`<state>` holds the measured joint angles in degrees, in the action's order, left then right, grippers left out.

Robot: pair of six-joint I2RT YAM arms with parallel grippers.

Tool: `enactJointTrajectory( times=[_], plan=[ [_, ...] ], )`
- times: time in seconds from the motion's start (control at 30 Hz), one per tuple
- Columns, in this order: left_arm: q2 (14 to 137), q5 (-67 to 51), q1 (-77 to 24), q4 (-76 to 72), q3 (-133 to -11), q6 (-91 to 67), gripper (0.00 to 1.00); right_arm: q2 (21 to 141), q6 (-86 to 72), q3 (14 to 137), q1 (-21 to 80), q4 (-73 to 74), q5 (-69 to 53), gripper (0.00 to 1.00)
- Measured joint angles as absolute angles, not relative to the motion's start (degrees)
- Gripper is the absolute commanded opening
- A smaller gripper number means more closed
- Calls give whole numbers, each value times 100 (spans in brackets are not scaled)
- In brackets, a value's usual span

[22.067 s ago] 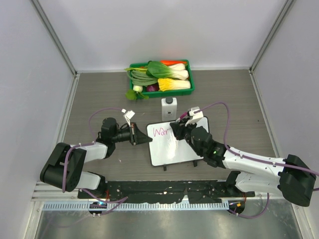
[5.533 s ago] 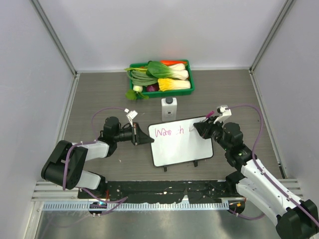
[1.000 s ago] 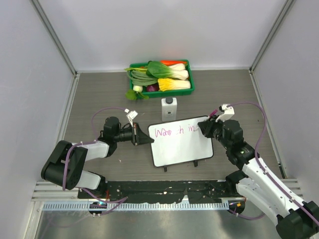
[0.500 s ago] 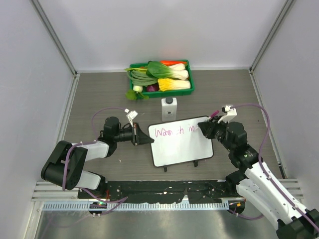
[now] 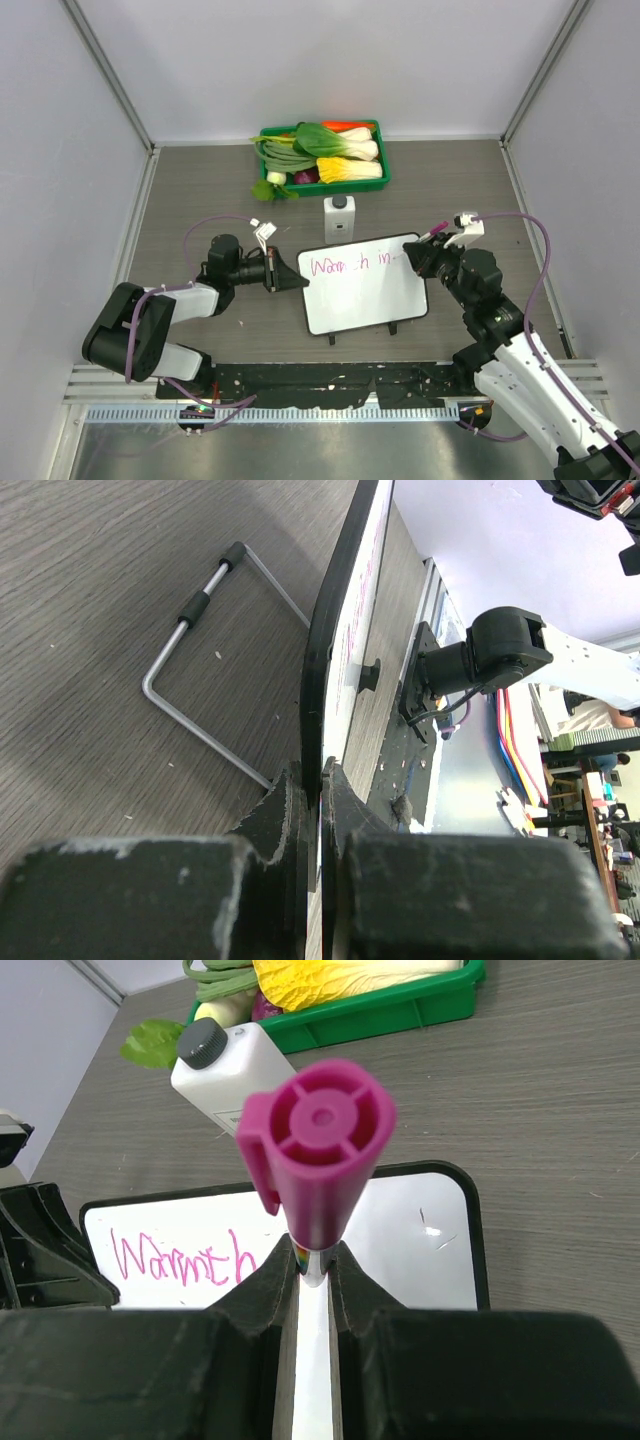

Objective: Write a sentence on the whiteboard
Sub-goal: Write on the whiteboard at the whiteboard stand.

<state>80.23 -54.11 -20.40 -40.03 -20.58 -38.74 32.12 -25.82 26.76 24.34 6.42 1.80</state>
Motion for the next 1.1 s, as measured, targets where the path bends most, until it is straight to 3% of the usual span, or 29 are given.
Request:
enactJointTrajectory(
  times=[0.37, 0.67, 1.1],
  plan=[
    [8023, -5411, -2040, -4003, -2058, -3874, 0, 3341, -2655, 2685, 1887, 657, -464, 1],
    [8023, -5411, -2040, -4003, -2058, -3874, 0, 3463, -3041, 2661, 742, 416, -1479, 1],
    [8025, -5408, -2040, -4003, -2060, -3874, 0, 3041, -2961, 2499, 661, 572, -1472, 1]
  ],
)
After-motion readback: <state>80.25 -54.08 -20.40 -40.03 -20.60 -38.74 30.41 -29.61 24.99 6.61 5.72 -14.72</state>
